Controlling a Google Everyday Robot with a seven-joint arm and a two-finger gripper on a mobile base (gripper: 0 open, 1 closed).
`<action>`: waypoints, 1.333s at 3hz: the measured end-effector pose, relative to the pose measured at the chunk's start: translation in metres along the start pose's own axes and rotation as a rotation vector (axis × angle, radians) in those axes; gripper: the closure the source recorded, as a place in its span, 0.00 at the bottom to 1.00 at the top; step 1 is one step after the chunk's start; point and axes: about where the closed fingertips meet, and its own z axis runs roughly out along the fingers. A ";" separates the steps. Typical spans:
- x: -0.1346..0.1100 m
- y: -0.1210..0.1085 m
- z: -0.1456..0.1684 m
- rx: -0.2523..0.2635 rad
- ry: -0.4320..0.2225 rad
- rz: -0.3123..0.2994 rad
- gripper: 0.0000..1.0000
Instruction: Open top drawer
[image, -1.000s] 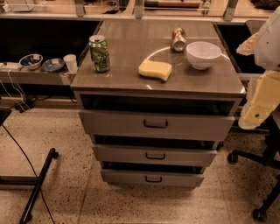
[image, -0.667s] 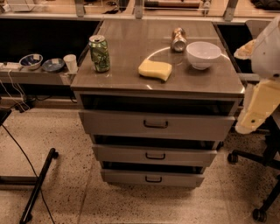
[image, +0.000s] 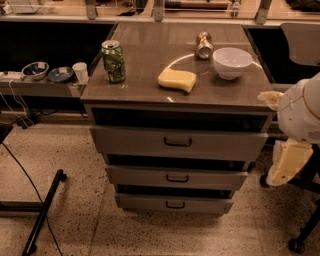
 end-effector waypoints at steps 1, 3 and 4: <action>-0.003 -0.007 0.013 -0.009 0.008 0.011 0.00; -0.002 -0.021 0.139 -0.045 -0.115 0.034 0.00; -0.004 -0.042 0.186 -0.041 -0.128 0.021 0.00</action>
Offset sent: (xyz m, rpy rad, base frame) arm 0.0921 0.0223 -0.1359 0.2234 -0.0260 0.0069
